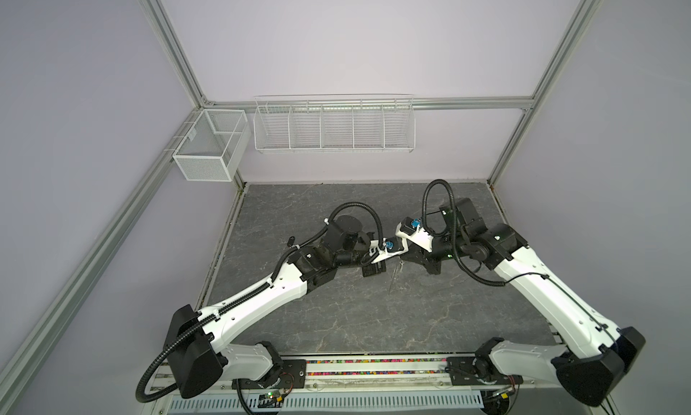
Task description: Put the keys on the keyring
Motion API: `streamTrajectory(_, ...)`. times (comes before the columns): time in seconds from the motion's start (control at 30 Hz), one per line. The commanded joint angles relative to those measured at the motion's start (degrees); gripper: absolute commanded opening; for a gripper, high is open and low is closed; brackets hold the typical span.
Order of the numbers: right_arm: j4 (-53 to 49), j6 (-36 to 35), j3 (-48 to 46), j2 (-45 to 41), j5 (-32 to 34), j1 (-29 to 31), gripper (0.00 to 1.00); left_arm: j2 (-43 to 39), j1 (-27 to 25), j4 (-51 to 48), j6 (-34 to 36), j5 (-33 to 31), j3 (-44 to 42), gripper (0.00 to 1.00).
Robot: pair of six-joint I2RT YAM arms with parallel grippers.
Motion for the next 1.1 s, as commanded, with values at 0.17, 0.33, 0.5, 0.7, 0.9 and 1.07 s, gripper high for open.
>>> streamTrajectory(0.17, 8.68, 2.79, -4.17, -5.59, 7.35, -0.81, 0.44, -0.05, -0.22, 3.76, -3.79, 1.14, -0.47, 0.00)
streamTrajectory(0.33, 14.81, 7.35, -9.57, -11.19, 8.90, -3.06, 0.53, -2.58, 1.01, 15.64, -12.86, 0.74, -5.44, 0.00)
streamTrajectory(0.5, 18.52, 11.16, -13.31, -13.01, 7.44, -3.71, 0.52, -3.87, 2.30, 28.69, -21.49, 2.26, -10.18, 0.00)
streamTrajectory(0.7, 19.81, 12.72, -13.53, -11.89, 3.86, -3.67, 0.52, -4.16, 2.36, 34.89, -24.85, 2.00, -12.23, 0.00)
streamTrajectory(0.9, 21.78, 14.10, -13.02, -10.38, 0.97, -3.69, 0.52, -4.08, 2.48, 40.69, -27.83, 0.98, -13.95, 0.00)
streamTrajectory(1.07, 24.54, 15.32, -12.84, -10.16, -0.29, -3.73, 0.53, -3.64, 2.41, 44.50, -29.86, -0.44, -14.72, 0.00)
